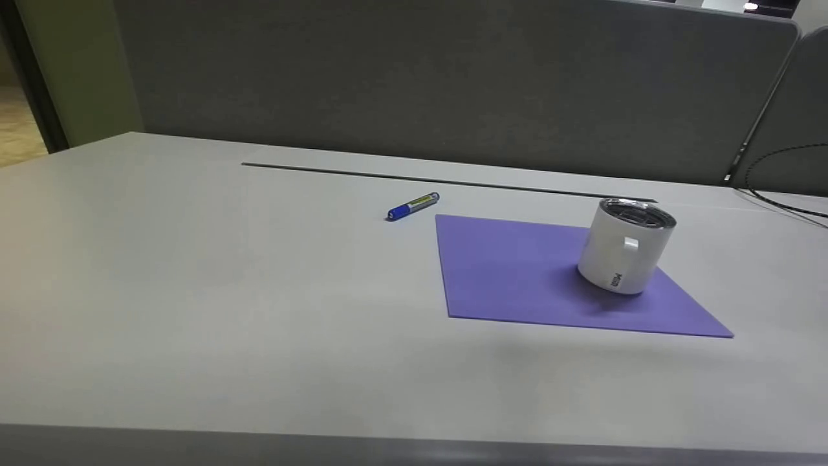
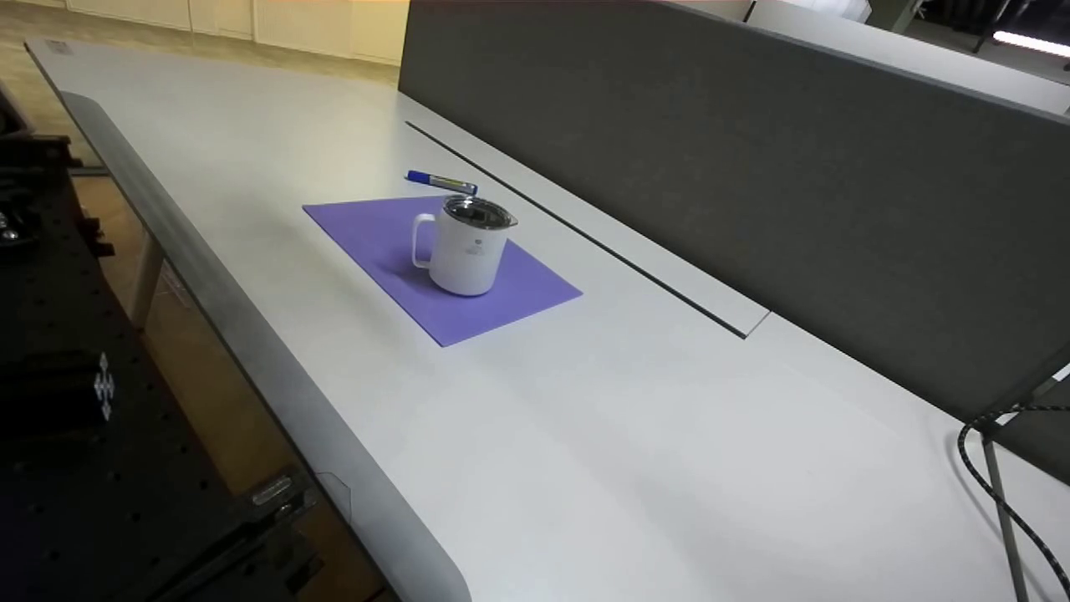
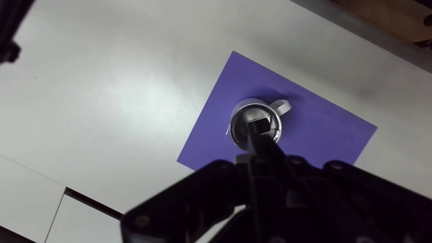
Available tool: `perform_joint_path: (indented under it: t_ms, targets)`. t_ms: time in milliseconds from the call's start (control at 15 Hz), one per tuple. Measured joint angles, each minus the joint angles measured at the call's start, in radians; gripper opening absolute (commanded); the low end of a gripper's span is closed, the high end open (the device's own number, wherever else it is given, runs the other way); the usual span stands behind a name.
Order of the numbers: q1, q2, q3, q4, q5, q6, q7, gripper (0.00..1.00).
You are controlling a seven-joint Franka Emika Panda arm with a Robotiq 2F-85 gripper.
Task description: Close the slider on the top of the cup
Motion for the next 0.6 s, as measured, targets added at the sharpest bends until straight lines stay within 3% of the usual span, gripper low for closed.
perform_joint_path:
  t_ms: [600]
  targets:
    - [0.0,0.032,0.009,0.024,-0.009,0.001,0.002,0.0]
